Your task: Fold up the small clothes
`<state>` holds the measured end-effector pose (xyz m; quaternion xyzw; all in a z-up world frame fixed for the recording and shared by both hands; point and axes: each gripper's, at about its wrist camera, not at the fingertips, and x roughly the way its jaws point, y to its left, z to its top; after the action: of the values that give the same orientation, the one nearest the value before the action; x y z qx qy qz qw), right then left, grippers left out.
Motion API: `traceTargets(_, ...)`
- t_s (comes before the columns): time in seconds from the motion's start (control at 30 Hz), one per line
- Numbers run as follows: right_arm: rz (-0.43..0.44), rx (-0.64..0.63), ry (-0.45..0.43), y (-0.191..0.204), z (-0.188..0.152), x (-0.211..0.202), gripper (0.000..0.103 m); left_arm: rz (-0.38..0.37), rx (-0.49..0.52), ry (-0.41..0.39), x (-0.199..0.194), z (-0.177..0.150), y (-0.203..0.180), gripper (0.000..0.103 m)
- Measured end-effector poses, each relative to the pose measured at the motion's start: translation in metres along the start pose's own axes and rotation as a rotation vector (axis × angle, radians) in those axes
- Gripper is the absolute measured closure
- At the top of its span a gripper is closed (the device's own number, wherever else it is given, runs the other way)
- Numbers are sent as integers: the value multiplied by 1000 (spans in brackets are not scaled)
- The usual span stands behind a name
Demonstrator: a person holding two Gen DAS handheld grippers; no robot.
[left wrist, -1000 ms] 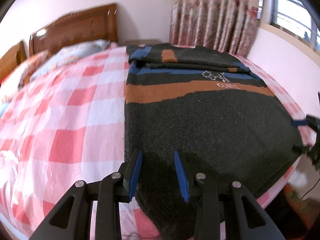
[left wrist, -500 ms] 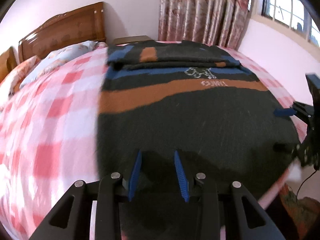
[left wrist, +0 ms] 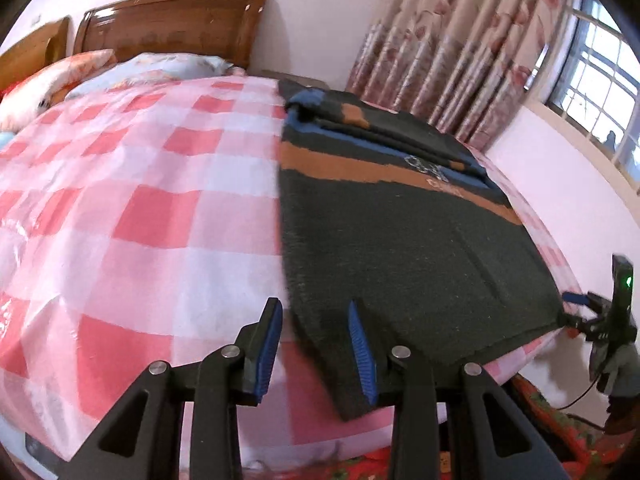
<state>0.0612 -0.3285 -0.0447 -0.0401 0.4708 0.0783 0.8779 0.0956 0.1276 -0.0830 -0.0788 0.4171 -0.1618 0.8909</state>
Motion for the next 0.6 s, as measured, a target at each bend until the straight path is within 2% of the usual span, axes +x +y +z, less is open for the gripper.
traceTargets(0.13,69,20,-21,12,6,0,0,21,30,1,1,-1,-7,68)
traceTargets(0.37,145,86,-35,19,10,-1,0,-82,-94,33,-3,0,7,68)
traceTargets(0.6,171,115,15,9,2,-8,0,-132,-132,56,-3,0,10,68)
